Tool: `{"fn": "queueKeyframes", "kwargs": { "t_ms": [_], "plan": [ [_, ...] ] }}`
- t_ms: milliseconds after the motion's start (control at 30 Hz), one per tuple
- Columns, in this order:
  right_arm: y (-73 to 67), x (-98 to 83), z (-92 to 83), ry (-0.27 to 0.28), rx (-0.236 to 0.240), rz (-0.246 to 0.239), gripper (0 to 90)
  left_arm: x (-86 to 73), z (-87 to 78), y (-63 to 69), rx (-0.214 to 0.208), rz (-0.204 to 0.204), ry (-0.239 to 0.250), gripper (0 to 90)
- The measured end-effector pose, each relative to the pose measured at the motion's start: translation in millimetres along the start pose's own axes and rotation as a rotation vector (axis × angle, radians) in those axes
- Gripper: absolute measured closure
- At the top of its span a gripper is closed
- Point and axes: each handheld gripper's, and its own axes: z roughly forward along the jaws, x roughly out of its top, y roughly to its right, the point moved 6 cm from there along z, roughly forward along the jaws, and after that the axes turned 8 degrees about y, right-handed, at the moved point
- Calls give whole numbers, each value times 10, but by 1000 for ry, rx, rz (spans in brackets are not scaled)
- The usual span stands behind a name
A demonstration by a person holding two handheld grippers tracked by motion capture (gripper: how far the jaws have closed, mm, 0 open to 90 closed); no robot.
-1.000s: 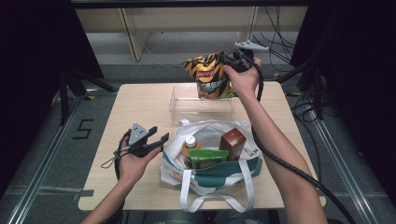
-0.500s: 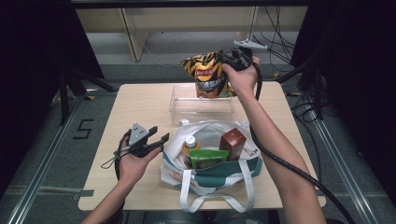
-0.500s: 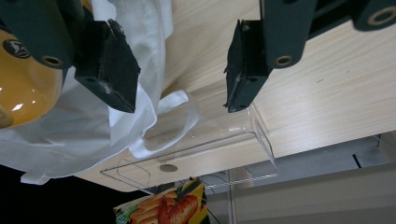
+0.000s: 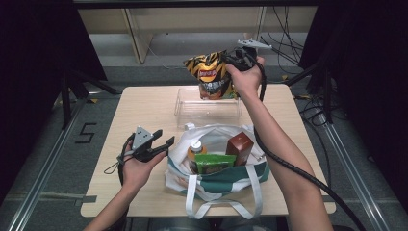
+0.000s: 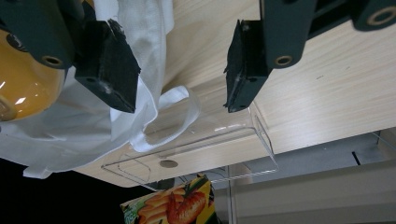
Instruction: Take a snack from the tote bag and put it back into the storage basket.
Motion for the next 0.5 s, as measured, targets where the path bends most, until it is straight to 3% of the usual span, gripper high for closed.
{"fn": "queueKeyframes", "kwargs": {
  "t_ms": [433,500],
  "plan": [
    [-28,-48,50,-18,2,7,900,6,-10,-11,11,3,-4,436],
    [-18,-49,71,-11,10,-12,900,7,-1,-9,6,-1,5,435]
  ]
}}
